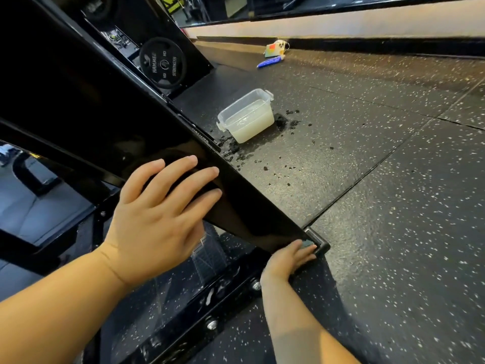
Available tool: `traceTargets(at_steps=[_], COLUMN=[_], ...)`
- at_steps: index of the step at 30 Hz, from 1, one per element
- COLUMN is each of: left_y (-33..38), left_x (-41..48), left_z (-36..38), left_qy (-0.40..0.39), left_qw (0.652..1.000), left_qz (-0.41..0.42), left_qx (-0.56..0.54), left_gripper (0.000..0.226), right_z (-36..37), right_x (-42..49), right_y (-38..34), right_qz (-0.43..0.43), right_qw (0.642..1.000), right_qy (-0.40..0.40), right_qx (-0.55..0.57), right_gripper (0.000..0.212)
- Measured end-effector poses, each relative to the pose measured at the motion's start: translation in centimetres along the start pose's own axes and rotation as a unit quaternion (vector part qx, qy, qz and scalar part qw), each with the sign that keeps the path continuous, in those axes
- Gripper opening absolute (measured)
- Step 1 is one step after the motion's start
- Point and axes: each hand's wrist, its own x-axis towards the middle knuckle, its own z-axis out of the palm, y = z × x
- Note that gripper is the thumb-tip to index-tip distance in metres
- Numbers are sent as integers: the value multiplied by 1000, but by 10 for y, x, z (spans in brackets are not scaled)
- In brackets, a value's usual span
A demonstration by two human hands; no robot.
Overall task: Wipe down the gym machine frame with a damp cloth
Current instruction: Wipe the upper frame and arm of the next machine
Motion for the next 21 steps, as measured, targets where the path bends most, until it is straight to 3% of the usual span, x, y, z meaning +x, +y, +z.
traceTargets(at_steps=[2,4,6,8,10,13,16,18,21], left_y=[-3,-5,-5,-3,-2,-3,0,1,-1], left_x=[-1,0,1,1,1,0,0,-2,-3], left_z=[0,1,2,2,2,1,-1,-2,-1], left_qy=[5,15,21,24,20,8,4,0,-1], left_qw=[1000,1000,1000,1000,1000,1000,1000,1000,1000], left_qz=[6,12,9,2,6,5,-3,-6,-4], left_qx=[-6,-6,-3,-8,-9,-7,-13,-19,-15], left_gripper=[35,36,34,33,33,33,31,31,32], right_z=[16,32,37,32,24,5,-3,12,29], right_x=[-32,-79,-109,-91,-54,-10,-7,-29,-79], right_y=[-16,-19,-7,11,19,10,-13,-26,-23], right_qz=[-24,-161,-324,-393,-320,-114,-6,-22,-206], right_qw=[1000,985,941,914,944,993,999,1000,976], right_qy=[-3,-59,-91,-92,-73,-23,-31,-15,-57], right_qx=[11,12,-11,-40,-42,-13,-16,8,-41], right_gripper=[58,64,65,63,60,55,56,59,67])
